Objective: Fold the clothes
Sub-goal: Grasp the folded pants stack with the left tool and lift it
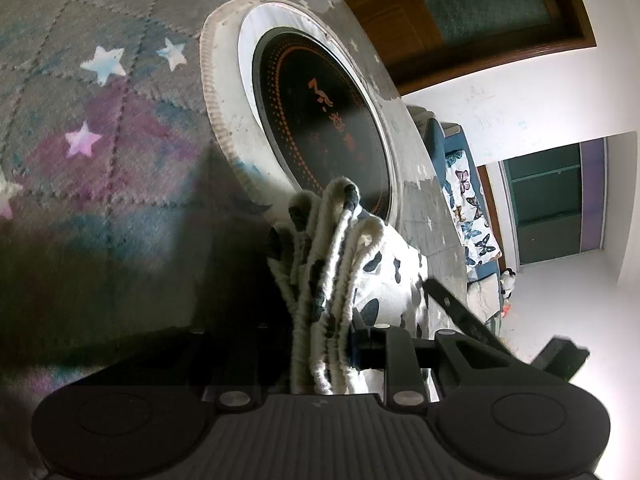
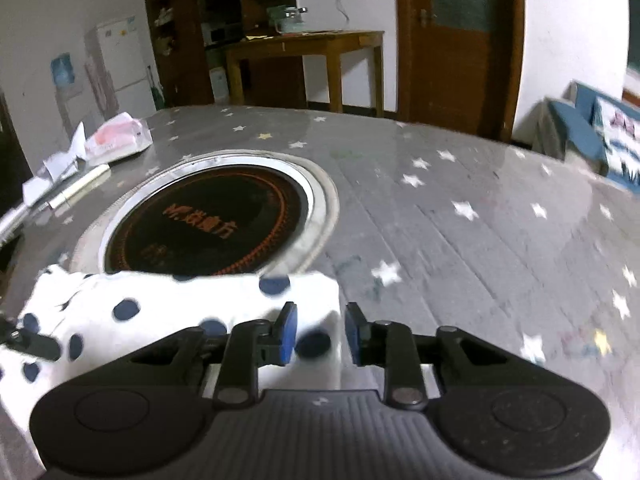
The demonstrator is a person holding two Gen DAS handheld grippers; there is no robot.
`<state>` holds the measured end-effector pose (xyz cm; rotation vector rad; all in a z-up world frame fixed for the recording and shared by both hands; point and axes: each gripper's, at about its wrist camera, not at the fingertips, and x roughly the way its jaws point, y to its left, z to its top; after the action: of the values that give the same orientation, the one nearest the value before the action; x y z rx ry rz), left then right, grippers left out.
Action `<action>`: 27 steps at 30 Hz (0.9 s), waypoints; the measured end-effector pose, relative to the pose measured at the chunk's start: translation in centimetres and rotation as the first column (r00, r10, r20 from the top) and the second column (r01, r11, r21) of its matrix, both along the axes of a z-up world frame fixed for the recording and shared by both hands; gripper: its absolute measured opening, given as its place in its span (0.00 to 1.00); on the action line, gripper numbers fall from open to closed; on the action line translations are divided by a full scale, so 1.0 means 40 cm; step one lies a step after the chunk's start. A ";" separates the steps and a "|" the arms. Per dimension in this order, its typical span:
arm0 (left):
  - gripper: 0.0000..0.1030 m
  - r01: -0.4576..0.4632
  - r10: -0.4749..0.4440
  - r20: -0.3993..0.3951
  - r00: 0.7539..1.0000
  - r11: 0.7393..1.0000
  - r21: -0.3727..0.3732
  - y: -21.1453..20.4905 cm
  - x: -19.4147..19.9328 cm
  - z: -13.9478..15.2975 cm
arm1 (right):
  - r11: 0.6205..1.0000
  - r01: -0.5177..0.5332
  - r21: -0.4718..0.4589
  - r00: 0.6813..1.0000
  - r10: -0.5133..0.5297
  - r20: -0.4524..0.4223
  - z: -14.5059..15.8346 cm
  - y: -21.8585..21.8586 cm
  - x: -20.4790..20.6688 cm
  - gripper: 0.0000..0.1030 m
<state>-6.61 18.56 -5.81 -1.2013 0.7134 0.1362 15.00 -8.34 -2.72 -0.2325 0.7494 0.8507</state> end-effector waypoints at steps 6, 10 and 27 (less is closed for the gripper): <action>0.26 0.010 -0.010 -0.012 1.000 0.999 0.038 -0.011 0.005 0.014 | 0.999 0.016 0.041 0.996 -0.012 -0.087 -0.014 -0.084 -0.027 0.35; 0.26 0.031 -0.027 -0.030 0.999 0.994 0.106 -0.028 0.016 0.034 | 0.997 0.033 0.067 0.992 -0.025 -0.122 -0.034 -0.106 -0.048 0.38; 0.26 0.215 -0.218 -0.035 0.975 0.908 0.358 -0.175 0.203 0.204 | 0.966 0.152 0.208 0.988 -0.148 -0.039 0.053 -0.230 -0.070 0.07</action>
<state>1.51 11.56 2.36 -0.7650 0.7739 0.0736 12.19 -17.54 -0.61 0.0230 0.6841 0.7826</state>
